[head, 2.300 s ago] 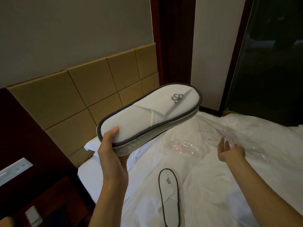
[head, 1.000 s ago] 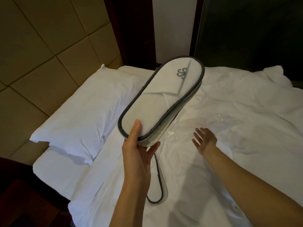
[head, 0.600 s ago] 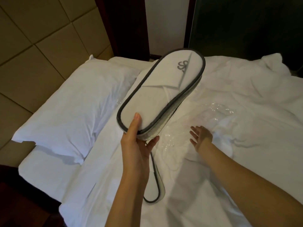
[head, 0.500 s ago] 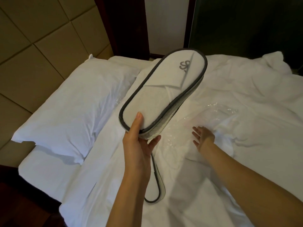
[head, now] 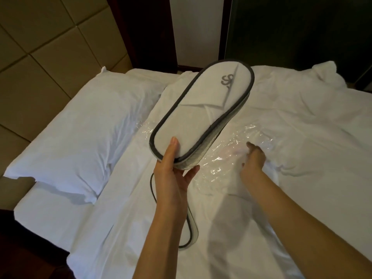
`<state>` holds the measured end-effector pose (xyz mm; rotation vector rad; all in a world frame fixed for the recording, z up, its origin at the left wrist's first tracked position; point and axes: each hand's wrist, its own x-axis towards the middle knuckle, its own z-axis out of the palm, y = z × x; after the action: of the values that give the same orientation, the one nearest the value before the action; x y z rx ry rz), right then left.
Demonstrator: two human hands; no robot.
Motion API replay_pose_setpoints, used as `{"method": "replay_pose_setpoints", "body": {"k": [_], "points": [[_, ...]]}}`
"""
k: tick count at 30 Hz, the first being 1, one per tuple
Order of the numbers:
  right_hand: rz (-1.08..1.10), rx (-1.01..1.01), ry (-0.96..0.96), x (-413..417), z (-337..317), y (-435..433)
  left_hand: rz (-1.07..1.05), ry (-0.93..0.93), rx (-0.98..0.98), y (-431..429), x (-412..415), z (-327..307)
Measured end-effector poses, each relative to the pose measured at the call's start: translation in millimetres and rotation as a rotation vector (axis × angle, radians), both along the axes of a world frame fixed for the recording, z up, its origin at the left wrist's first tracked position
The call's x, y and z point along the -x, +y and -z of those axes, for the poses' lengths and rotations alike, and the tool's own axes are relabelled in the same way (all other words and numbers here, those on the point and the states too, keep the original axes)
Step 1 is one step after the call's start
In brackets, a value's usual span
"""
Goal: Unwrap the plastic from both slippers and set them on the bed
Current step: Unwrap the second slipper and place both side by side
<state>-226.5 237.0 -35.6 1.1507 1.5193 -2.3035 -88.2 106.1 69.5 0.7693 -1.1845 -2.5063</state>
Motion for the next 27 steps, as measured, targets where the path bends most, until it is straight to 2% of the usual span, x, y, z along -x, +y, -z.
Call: {"method": "replay_pose_setpoints", "body": {"k": [4, 8, 12, 15, 19, 27], "points": [[-0.191, 0.340, 0.192, -20.4, -38.2, -19.9, -0.009, -0.017, -0.008, 5.2, -6.8, 3.2], [-0.373, 0.431, 0.360, -41.8, -71.3, -34.1, -0.034, -0.059, -0.012, 8.7, -18.0, 9.2], [-0.488, 0.319, 0.425, -54.0, -90.0, -47.0, -0.031, -0.051, 0.046, 7.1, -23.8, 9.3], [-0.530, 0.212, 0.474, -56.6, -92.1, -52.6, 0.000, -0.062, 0.148, 4.2, -25.5, 6.7], [-0.545, 0.175, 0.516, -56.4, -91.4, -55.8, -0.001, -0.116, 0.336, -2.5, -27.9, 4.0], [-0.588, 0.034, 0.597, -55.4, -82.3, -50.3, -0.284, -0.182, 0.515, -31.6, -28.8, -9.5]]}}
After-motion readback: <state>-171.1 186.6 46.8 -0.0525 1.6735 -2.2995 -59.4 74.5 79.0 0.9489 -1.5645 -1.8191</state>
